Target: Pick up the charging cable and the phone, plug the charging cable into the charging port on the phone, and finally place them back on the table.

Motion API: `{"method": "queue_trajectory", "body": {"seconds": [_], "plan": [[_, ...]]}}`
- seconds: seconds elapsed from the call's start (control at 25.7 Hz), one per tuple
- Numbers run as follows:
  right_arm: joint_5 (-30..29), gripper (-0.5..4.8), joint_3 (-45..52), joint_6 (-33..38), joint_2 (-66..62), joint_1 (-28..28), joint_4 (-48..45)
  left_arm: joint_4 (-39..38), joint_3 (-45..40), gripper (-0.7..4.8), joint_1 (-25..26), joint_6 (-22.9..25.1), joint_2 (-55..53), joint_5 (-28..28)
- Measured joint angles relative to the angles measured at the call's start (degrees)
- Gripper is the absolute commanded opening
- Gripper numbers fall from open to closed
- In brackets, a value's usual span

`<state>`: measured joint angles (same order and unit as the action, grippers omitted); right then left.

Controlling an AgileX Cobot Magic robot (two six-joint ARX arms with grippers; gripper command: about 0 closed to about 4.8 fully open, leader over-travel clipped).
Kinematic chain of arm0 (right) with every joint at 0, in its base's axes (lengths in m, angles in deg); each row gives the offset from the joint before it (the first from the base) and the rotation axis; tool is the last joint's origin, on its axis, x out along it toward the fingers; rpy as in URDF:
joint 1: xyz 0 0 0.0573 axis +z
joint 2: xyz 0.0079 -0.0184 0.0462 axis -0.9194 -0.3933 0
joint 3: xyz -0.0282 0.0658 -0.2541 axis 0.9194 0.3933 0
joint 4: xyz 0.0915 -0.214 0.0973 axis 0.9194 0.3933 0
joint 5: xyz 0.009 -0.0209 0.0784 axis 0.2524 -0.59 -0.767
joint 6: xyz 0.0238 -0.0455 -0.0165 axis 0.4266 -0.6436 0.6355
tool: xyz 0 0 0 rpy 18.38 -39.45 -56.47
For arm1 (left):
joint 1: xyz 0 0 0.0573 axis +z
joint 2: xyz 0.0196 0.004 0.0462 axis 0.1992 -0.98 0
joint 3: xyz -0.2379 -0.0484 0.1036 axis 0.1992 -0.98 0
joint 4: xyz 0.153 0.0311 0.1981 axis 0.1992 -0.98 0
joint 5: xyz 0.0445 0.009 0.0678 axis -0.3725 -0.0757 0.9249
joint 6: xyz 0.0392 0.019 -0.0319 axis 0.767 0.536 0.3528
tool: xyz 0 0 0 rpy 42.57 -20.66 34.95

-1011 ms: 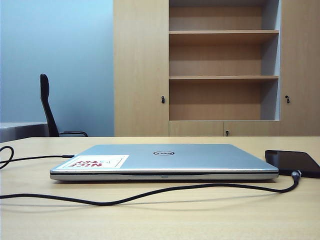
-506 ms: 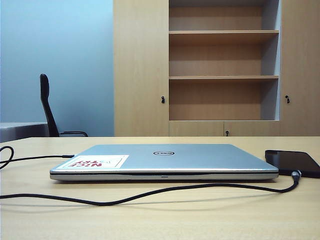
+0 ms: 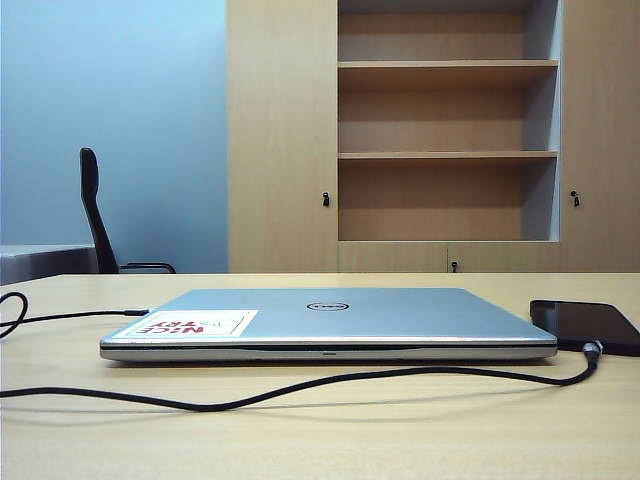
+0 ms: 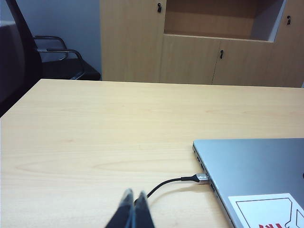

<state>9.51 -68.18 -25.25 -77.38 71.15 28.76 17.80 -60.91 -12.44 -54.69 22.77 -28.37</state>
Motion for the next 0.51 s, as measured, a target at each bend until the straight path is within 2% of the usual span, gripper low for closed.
{"method": "queue_trajectory", "body": {"seconds": [0.12, 0.51], "plan": [[1.53, -0.01, 2.43, -0.07, 3.15, -0.59, -0.09, 0.00, 0.00, -0.05, -0.02, 0.00, 0.00, -0.02], [1.25, -0.01, 2.40, -0.07, 3.10, -3.63, -0.28, 0.00, 0.00, -0.05, -0.02, 0.00, 0.00, 0.00]]}}
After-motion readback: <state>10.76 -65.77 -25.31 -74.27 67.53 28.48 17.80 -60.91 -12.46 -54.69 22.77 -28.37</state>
